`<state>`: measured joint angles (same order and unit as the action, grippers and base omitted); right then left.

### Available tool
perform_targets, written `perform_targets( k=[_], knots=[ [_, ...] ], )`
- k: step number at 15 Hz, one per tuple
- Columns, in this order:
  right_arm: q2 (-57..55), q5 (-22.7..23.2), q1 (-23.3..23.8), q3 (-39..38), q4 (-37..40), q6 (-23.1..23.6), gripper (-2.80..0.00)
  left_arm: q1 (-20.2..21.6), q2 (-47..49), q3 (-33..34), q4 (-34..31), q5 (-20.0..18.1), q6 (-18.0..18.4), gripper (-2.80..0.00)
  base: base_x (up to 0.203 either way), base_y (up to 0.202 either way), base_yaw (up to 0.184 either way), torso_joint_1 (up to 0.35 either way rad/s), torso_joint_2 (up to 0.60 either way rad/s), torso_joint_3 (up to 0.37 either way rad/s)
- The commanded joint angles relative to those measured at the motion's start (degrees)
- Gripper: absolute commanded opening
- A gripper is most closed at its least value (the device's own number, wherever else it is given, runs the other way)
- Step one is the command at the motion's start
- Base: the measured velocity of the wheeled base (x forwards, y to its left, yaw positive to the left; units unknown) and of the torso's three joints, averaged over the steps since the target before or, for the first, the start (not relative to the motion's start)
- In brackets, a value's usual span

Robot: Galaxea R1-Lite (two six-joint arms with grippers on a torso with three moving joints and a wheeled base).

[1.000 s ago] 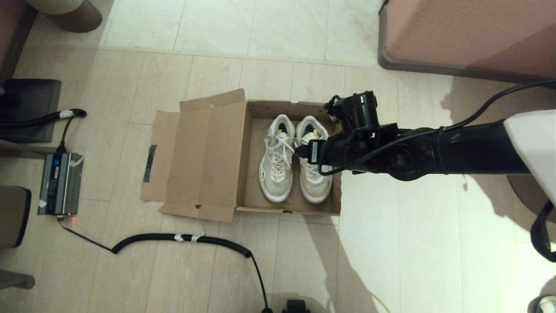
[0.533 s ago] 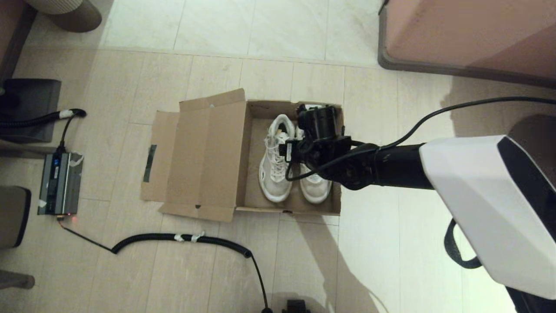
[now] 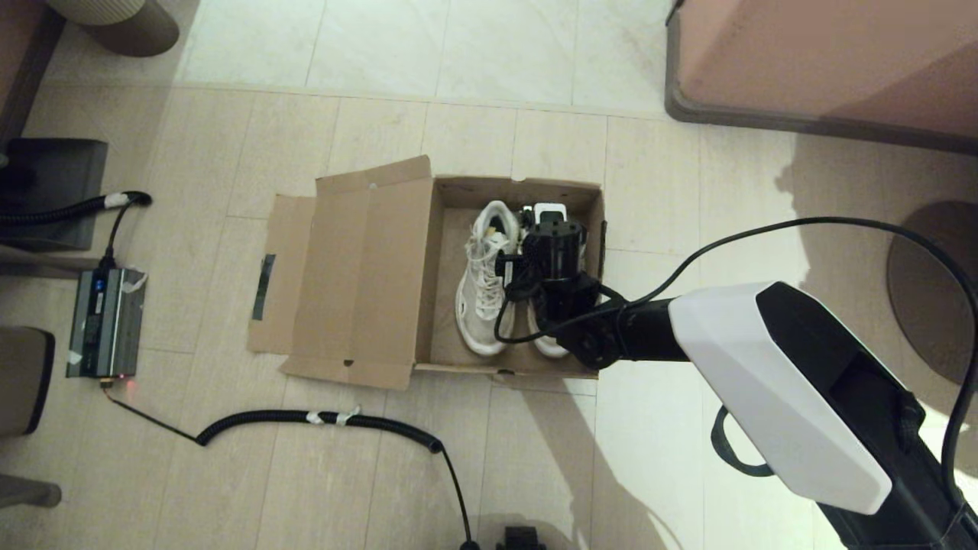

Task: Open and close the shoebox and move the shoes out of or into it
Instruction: Put the shoes out of the shoe box

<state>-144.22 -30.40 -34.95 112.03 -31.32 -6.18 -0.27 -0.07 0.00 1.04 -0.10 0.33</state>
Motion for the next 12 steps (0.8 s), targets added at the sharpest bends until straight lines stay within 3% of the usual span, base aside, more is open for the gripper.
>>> perform_targets(
  k=[1, 4, 9, 12],
  knots=[
    [-2.16, -0.02, 0.31, 0.04, -5.25, 1.67, 0.0, 0.0, -0.01, 0.44, 0.02, 0.01, 0.02, -2.8, 0.0, 0.0, 0.0, 0.0, 0.0, 0.0],
    [-3.61, 1.74, 0.41, 0.12, -10.77, 3.11, 0.0, 0.0, -0.01, 0.44, 0.02, 0.01, 0.02, -2.8, 0.0, 0.0, 0.0, 0.0, 0.0, 0.0],
    [-2.77, 3.53, 0.36, 0.04, -10.49, 2.04, 0.0, 0.0, -0.01, 0.44, 0.02, 0.01, 0.02, -2.8, 0.0, 0.0, 0.0, 0.0, 0.0, 0.0],
    [2.2, 3.46, 0.4, -1.71, -7.21, -1.74, 0.0, 0.0, -0.01, 0.44, 0.02, 0.01, 0.02, -2.8, 0.0, 0.0, 0.0, 0.0, 0.0, 0.0]
  ],
)
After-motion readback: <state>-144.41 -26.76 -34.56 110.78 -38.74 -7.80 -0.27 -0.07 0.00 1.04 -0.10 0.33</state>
